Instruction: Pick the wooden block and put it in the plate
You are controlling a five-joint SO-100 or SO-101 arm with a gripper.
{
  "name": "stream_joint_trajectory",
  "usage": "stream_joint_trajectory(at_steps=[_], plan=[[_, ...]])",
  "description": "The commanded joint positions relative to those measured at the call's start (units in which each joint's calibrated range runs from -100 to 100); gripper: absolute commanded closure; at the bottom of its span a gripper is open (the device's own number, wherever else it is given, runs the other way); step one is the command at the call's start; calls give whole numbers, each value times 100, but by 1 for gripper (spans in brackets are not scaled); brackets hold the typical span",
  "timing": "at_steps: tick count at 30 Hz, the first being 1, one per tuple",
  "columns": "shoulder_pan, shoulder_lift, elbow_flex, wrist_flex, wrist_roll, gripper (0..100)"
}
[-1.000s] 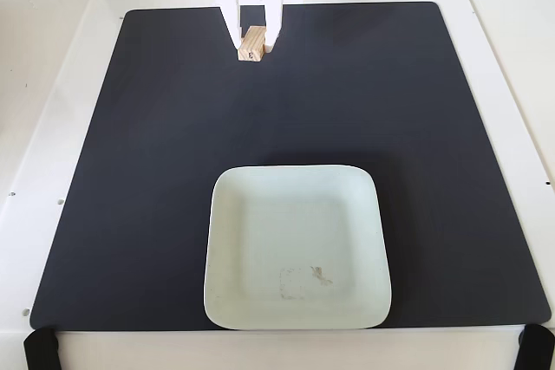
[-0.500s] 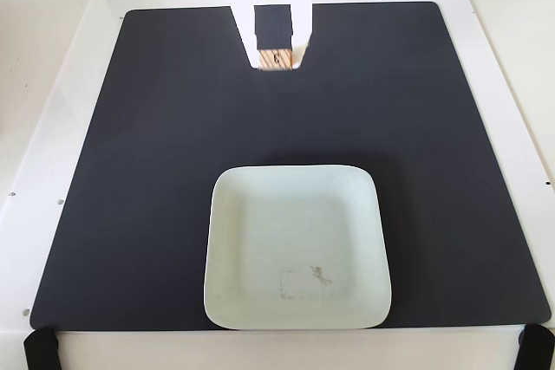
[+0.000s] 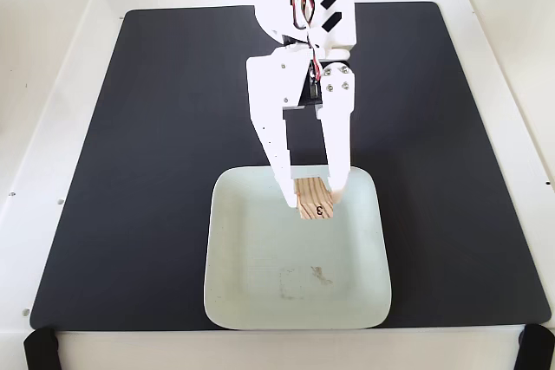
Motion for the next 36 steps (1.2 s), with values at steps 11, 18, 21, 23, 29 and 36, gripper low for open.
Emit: stream_joint_trajectory(at_steps=[11,18,21,23,29,36], plan=[[-53,3,-256,-7,32,98],[48,-31,-247,2,32,97],[137,-40,-247,-25,-21,85],[272,-40,-247,-51,-21,70],[462,-48,-104,-78,0,50],[473,-57,-95,-78,-16,50]])
